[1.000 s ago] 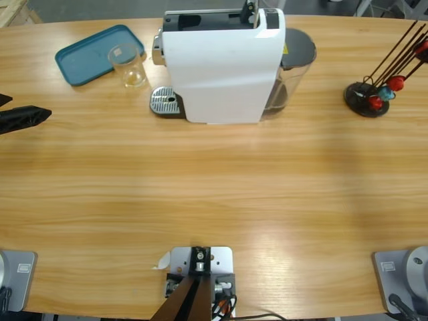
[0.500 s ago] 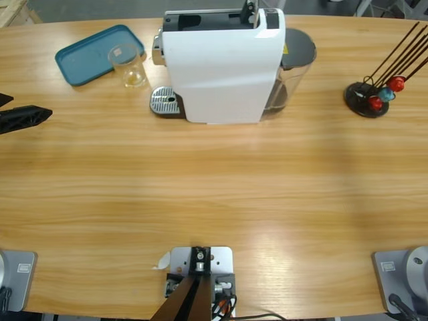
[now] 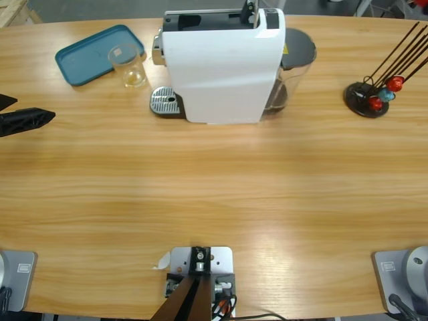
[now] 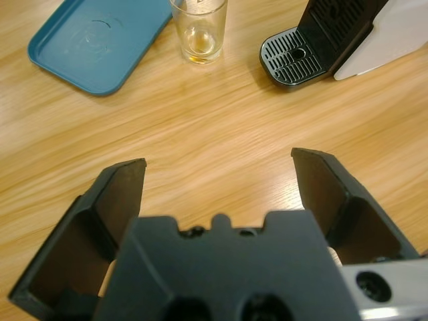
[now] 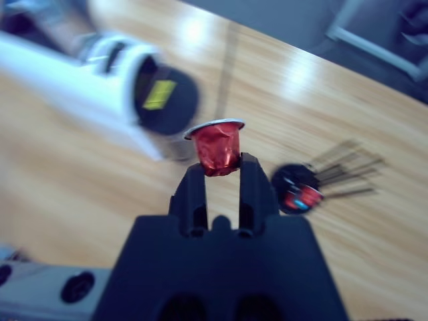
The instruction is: Pour coffee
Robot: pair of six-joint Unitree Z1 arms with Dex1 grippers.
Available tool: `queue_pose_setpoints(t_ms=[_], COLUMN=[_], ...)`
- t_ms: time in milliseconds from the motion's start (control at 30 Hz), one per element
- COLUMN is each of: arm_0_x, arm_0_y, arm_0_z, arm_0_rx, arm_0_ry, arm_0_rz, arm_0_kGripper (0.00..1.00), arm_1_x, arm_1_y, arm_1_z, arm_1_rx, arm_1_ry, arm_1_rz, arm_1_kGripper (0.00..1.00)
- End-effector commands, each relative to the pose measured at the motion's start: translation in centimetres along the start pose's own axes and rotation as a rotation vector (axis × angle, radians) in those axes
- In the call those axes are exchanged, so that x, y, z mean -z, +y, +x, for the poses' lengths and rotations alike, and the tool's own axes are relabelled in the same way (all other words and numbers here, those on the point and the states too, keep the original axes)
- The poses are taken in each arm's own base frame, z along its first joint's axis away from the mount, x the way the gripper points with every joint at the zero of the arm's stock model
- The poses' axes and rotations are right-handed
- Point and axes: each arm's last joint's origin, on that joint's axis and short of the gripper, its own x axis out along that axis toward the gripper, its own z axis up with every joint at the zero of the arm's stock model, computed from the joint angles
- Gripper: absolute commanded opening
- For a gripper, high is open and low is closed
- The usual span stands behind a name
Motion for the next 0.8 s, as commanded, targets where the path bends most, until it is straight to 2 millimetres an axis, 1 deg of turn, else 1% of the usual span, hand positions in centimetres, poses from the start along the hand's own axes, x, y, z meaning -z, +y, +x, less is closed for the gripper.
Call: queue_pose_setpoints(t_ms=[33, 133, 233, 367, 467, 600, 700, 800], arm_0_x=[1.2, 1.1, 1.1, 1.2, 1.2, 1.2, 1.2, 1.2], arm_0_y=[-0.1, -0.1, -0.1, -0.1, -0.1, -0.1, -0.1, -0.1], arm_0_z=[0.1, 0.1, 0.2, 0.1, 0.1, 0.1, 0.1, 0.1], arm_0_rx=[0.028, 0.043, 0.044, 0.044, 0.044, 0.045, 0.044, 0.045], arm_0_ry=[0.013, 0.014, 0.015, 0.015, 0.014, 0.013, 0.015, 0.014], arm_0_rz=[0.018, 0.02, 0.02, 0.02, 0.02, 0.02, 0.02, 0.02], arm_0_kGripper=[0.936, 0.936, 0.936, 0.936, 0.936, 0.936, 0.936, 0.936], arm_1_x=[-0.2, -1.5, -3.7, -6.5, -8.3, -9.9, -10.6, -11.2], arm_1_y=[3.9, 5.5, 7.4, 9.8, 11.0, 11.9, 12.8, 13.3], arm_1_z=[-0.3, 1.0, 2.7, 5.3, 7.2, 9.3, 11.0, 12.1], arm_1_rx=[-0.383, -0.472, -0.518, -0.546, -0.545, -0.527, -0.54, -0.537], arm_1_ry=[-0.033, -0.016, 0.016, 0.06, 0.084, 0.121, 0.157, 0.169], arm_1_rz=[-0.209, -0.276, -0.343, -0.433, -0.49, -0.565, -0.625, -0.662], arm_1_kGripper=[0.0, 0.0, 0.0, 0.0, 0.0, 0.0, 0.0, 0.0])
